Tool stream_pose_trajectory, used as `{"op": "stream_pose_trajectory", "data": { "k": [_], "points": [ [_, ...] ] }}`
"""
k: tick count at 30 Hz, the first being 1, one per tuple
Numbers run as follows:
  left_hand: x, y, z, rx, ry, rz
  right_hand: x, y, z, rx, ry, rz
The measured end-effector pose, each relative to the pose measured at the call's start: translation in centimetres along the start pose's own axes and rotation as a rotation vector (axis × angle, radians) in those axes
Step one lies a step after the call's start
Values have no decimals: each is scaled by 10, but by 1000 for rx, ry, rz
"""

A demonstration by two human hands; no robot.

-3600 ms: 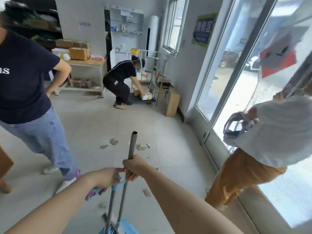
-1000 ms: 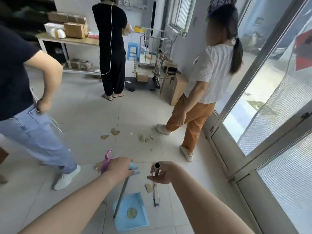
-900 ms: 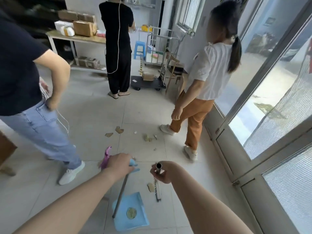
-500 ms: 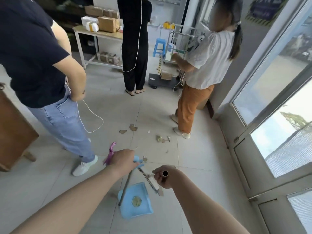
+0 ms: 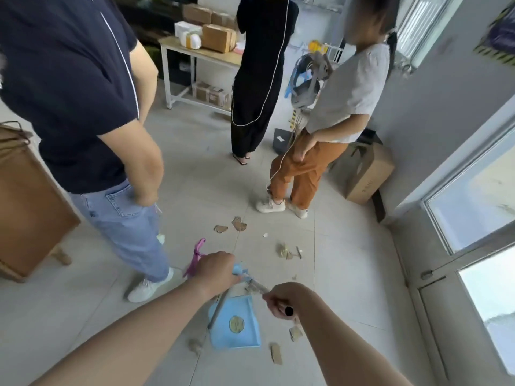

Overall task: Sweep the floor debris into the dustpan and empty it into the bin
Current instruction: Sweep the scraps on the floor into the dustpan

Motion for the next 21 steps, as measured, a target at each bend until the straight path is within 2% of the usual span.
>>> {"op": "stream_pose_trajectory", "data": {
  "k": [3,8,16,21],
  "points": [
    [-22,-7,2,-20,8,4,-21,-18,0,84,23,-75],
    [-66,-19,7,-20,65,30,-46,-70,-16,169,25,-52],
    [-151,-57,14,25,91,247,-106,-188,-24,346,101,257],
    [-225,-69,32,-29,138,388,-183,-280,-1,448,95,312]
  ]
}}
Point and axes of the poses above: each hand's wrist, its own x-axis away from the middle knuckle, its own z-axis out of the back of the hand, y = z × x, the point moved 1 cm from there along -x, towards the middle knuckle, and after that the axes turned 6 degrees about z, right-handed, at the moved point
